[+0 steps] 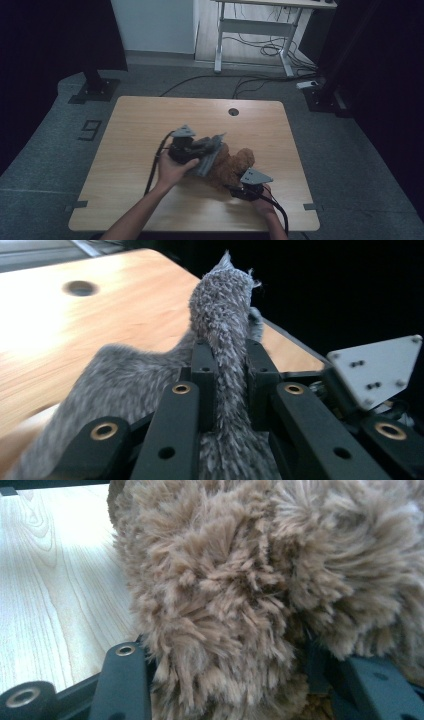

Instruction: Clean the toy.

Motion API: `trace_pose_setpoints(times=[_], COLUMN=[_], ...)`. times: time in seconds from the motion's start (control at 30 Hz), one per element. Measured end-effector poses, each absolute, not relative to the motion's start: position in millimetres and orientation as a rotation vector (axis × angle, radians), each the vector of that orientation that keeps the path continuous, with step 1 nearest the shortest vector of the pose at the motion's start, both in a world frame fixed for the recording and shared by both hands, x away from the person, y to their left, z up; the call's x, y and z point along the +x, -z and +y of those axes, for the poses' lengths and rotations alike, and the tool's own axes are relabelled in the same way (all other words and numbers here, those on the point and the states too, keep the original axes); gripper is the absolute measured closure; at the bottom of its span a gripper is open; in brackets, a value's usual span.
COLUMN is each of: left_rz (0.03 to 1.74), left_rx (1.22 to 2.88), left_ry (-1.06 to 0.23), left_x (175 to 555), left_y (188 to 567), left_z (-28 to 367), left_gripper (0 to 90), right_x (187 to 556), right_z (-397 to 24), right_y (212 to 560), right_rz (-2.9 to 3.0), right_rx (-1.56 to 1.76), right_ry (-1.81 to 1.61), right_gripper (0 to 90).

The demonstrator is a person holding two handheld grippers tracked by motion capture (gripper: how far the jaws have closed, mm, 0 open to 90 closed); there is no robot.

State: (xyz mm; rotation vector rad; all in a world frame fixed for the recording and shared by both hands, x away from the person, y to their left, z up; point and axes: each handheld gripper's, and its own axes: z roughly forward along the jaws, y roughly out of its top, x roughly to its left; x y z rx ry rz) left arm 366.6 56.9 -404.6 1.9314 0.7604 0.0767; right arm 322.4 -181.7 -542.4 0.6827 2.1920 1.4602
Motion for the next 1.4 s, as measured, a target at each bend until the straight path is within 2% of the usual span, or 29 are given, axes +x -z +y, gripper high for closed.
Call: trace_pose_setpoints(times=[0.2,0.37,0.43,0.5,0.63,0.93,1.03,1.2,1.4], left_rz=[0.674,0.681,0.698,0.722,0.737,0.84,0.905,0.954,1.009], left_rx=[1.975,2.049,2.107,2.114,2.123,2.079,2.071,1.983,1.914], left_ry=[0.007,-0.003,-0.043,-0.022,-0.065,-0.138,-0.174,-0.119,-0.168], left_x=[367,369,373,378,378,386,395,399,399], left_y=[405,419,429,438,436,430,431,433,426], left_z=[4,-21,-26,-25,-18,25,52,97,140], left_gripper=[78.7,78.6,78.5,78.4,78.8,79.0,79.1,79.0,78.9], right_x=[323,322,322,322,322,321,321,321,321], right_z=[-185,-184,-184,-183,-181,-180,-181,-179,-179], right_y=[545,545,545,545,545,544,545,544,544], right_rz=[2.192,2.19,2.189,2.194,2.201,2.197,2.194,2.189,2.187], right_rx=[0.693,0.69,0.69,0.689,0.678,0.664,0.671,0.662,0.665], right_ry=[-1.477,-1.472,-1.472,-1.462,-1.447,-1.43,-1.437,-1.43,-1.429], right_gripper=[46.1,46.1,46.2,46.2,46.7,47.3,47.5,47.7,47.7])
